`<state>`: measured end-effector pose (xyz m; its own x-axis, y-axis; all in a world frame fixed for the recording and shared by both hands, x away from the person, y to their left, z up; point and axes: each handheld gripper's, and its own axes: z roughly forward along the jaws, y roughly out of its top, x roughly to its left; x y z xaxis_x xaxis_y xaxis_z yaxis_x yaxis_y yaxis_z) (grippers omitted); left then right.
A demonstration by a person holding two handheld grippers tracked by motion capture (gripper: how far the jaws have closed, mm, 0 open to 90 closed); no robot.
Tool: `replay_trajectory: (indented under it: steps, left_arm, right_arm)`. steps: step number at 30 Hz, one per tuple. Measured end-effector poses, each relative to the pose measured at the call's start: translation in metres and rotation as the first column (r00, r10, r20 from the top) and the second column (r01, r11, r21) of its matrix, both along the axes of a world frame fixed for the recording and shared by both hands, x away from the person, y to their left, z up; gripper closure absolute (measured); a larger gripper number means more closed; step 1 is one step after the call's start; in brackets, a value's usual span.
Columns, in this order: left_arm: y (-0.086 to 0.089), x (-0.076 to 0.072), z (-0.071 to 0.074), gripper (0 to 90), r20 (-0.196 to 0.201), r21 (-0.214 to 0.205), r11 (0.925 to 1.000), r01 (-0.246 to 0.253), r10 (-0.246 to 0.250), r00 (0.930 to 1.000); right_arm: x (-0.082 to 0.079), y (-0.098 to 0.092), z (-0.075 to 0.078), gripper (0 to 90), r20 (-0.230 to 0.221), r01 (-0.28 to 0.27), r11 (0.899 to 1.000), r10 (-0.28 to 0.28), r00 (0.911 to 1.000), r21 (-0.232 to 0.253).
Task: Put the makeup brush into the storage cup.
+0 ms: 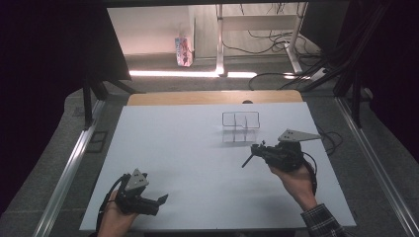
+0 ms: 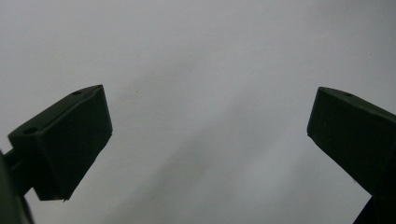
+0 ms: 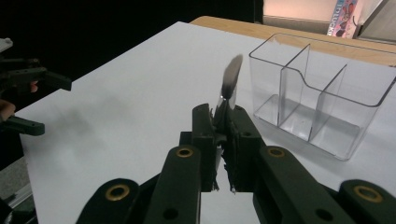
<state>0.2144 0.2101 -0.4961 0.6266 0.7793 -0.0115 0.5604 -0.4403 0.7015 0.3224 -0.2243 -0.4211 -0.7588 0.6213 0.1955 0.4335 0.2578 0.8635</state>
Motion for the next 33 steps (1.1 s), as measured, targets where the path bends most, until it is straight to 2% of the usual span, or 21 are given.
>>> replay_trajectory:
  steps: [10, 25, 33]
  left_arm:
    - [0.008, 0.0, -0.002, 1.0, -0.009, 0.017, 0.9997, -0.018, 0.018, 0.9998]
    - [0.025, -0.003, -0.005, 1.1, -0.023, 0.003, 0.9975, -0.071, 0.071, 0.9972]
    - [0.022, -0.003, -0.006, 1.2, -0.03, 0.006, 0.9986, -0.053, 0.053, 0.9982]
  right_arm:
    - [0.011, -0.002, 0.003, 83.1, 0.008, 0.025, 1.0, -0.025, 0.9996, -0.001]
    - [0.032, 0.001, 0.01, 83.0, 0.021, 0.047, 0.999, -0.047, 0.9986, 0.01]
    - [0.042, 0.004, 0.016, 83.0, 0.034, 0.059, 0.998, -0.059, 0.9977, 0.012]
